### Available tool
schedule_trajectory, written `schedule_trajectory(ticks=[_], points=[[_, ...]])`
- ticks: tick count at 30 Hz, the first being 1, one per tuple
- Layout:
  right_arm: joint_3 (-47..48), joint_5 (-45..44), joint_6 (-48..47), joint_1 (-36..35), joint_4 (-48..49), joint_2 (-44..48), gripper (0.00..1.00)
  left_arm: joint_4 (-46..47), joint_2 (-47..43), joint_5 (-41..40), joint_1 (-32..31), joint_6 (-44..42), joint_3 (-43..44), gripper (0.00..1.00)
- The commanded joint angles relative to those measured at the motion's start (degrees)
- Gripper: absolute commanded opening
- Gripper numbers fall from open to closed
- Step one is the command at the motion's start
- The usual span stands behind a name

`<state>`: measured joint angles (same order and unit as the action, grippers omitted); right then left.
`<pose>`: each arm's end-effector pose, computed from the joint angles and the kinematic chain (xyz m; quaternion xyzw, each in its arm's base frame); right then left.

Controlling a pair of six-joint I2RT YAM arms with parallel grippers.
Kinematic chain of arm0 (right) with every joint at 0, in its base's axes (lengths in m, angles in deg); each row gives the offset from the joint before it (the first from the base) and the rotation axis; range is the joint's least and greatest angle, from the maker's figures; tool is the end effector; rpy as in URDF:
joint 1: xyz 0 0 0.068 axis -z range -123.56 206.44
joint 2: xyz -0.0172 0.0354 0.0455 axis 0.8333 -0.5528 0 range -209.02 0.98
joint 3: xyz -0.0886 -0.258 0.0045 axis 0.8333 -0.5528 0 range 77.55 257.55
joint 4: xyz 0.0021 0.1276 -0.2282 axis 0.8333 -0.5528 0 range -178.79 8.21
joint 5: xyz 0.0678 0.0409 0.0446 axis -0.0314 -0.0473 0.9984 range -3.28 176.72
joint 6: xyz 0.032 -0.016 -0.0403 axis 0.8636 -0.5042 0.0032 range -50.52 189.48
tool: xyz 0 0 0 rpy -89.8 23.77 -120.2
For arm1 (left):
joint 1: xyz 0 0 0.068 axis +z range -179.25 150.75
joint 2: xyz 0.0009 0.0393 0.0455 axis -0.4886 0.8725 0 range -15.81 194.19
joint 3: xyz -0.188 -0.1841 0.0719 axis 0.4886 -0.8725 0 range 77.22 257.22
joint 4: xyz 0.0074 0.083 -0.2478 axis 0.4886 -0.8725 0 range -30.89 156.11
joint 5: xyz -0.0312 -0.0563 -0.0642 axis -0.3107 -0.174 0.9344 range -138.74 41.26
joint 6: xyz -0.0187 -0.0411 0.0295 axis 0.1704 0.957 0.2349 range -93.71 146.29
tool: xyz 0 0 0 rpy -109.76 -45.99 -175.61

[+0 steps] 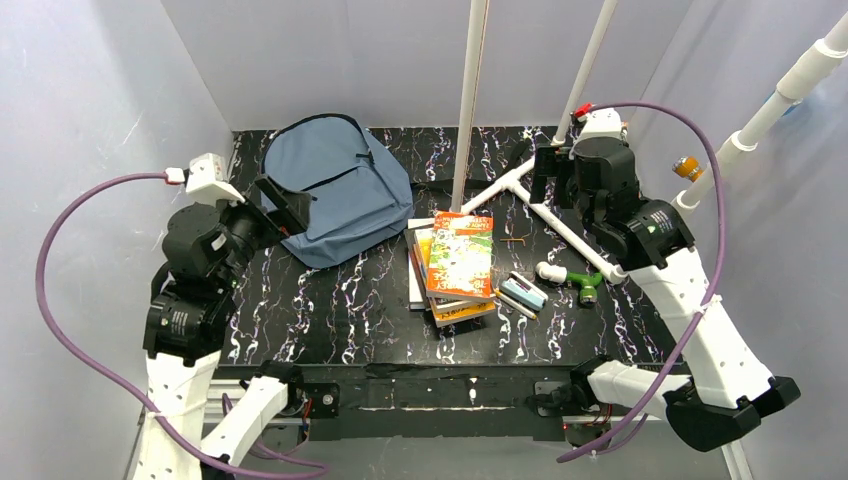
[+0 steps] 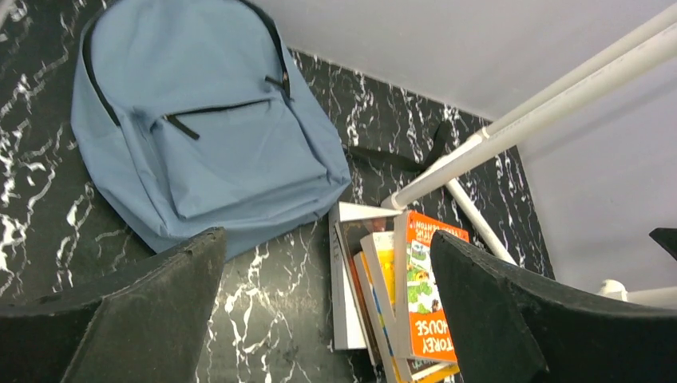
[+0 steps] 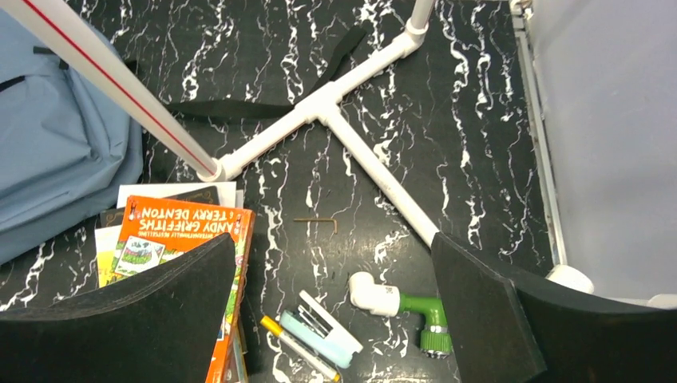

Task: Pack the student bag
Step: Adjust the student bag at the center of the board.

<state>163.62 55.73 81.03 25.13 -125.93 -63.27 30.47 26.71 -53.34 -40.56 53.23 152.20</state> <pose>0.1864 0.0920 0.4583 0.0092 0.8141 -0.0105 0.5805 0.1076 -0.0186 0.4679 -0.1260 0.7154 -0.1974 0.6583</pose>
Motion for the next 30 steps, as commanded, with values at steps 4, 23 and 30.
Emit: schedule_trajectory(ticks=[4,23,30], points=[[-2.93,4.88,2.73,-0.24,0.69,0.40,1.00,-2.39,2.73,5.73,0.41,3.45,-3.06,0.99],[-18.10,24.08,7.78,-0.24,10.73,4.90,1.00,1.45,32.70,25.83,0.11,26.47,-10.73,0.84],[-17.16,25.13,6.95,-0.24,8.88,4.18,1.00,-7.58,50.63,15.33,-4.35,8.25,6.13,0.86]])
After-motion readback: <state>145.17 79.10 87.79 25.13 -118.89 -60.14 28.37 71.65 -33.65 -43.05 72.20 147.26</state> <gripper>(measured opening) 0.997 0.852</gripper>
